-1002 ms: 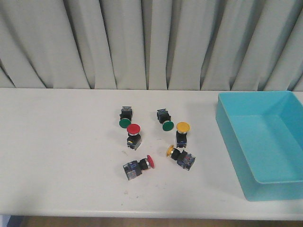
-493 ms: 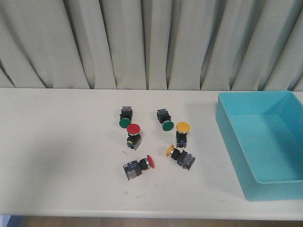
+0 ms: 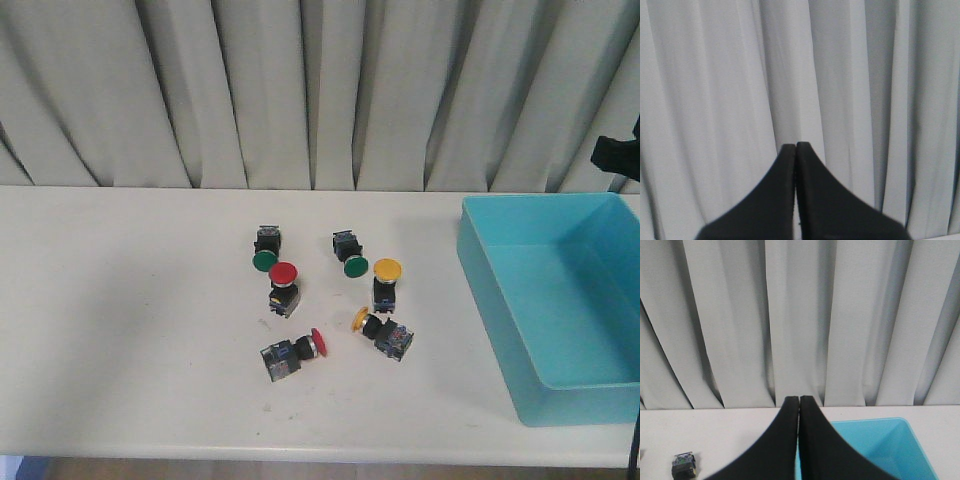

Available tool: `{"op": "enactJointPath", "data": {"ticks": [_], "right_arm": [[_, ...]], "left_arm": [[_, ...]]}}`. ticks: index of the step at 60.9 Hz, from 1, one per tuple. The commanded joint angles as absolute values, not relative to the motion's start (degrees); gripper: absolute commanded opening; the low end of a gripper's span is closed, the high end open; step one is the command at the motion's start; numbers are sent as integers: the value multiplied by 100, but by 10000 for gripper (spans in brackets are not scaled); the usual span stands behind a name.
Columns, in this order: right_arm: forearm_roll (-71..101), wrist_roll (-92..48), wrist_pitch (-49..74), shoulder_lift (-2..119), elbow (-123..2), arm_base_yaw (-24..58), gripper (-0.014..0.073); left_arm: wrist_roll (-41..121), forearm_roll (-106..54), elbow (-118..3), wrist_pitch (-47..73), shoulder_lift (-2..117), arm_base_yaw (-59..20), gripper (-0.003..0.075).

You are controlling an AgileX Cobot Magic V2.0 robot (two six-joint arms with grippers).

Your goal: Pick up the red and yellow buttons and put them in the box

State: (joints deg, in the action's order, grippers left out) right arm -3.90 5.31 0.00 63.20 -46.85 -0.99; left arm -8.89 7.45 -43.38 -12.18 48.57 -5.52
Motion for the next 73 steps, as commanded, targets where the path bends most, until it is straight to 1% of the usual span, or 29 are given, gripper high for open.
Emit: {"op": "enactJointPath", "data": {"ticks": [1,14,20,24,30,35,42,47,50,55,65,73], "right_arm": [[-454,277,-392,6311,-4898,-19,9],[-454,-409,-278,6326,-4898,385,51],[-446,-453,-199,6326,-4898,434,83],[-451,-466,-171,6326,-4898,434,124],[-451,-494,-171,6326,-4898,434,237],[-451,-494,-149,6326,-4898,434,379],[-451,-746,0,6326,-4898,434,568],[-451,-764,251,6326,-4898,434,643],[-451,-764,315,6326,-4898,434,661],[-402,-721,341,6326,-4898,434,659],[-388,-721,437,6326,-4898,434,629],[-323,-721,425,6338,-4850,434,611]], "left_arm": [[-1015,719,-4529,-1695,4826,-581,-6],[-1015,713,-4529,-2021,4826,-581,-6],[-1054,713,-4543,-1706,4850,-581,-1],[-1037,736,-4639,-1358,4979,-614,22],[-1033,779,-5038,-884,5370,-753,111],[-1033,767,-5454,-561,5750,-892,230],[-1038,761,-6139,62,6452,-1209,426],[-1038,755,-6620,564,6979,-1455,533],[-1038,712,-6936,874,7334,-1645,582],[-1038,711,-7387,1234,7877,-1956,619],[-1038,711,-8191,1785,9041,-2591,604],[-1038,711,-8587,2073,9843,-2922,589]]}}
